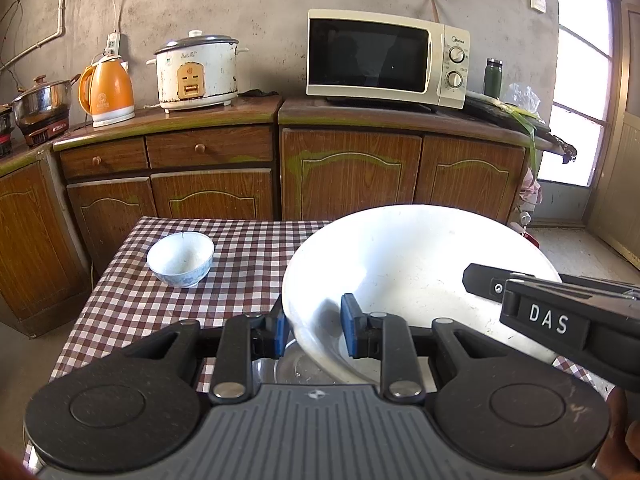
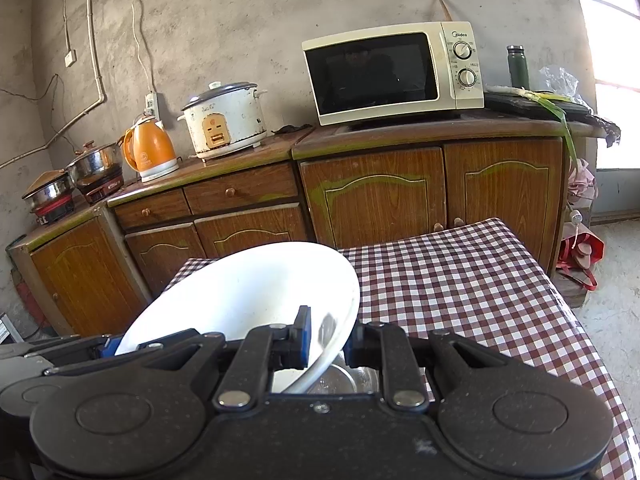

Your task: Organize plates and bowls

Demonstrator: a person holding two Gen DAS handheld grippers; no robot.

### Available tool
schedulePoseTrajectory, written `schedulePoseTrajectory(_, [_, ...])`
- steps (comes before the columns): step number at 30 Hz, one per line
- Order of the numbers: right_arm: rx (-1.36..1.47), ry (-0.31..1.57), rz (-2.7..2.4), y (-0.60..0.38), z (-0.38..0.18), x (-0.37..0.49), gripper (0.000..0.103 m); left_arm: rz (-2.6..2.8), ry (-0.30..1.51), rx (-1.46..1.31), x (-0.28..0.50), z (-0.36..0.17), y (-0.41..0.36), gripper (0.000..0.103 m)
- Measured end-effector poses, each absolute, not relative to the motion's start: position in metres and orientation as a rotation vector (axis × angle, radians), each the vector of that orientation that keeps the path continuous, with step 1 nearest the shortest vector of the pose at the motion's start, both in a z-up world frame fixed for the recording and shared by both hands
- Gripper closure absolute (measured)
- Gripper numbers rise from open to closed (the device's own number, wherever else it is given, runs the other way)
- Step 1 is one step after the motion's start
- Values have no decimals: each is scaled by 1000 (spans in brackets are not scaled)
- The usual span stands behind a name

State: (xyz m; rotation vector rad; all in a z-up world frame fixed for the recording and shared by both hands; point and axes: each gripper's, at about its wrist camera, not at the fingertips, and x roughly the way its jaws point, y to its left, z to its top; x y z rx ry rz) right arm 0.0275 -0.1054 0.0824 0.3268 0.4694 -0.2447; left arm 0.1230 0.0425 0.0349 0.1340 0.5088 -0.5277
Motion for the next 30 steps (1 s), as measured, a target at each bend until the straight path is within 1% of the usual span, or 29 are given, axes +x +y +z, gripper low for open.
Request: schedulePoseTrajectory(30, [326,488,-248,-100,72,19,82,-530,526,123,117,25,46,77])
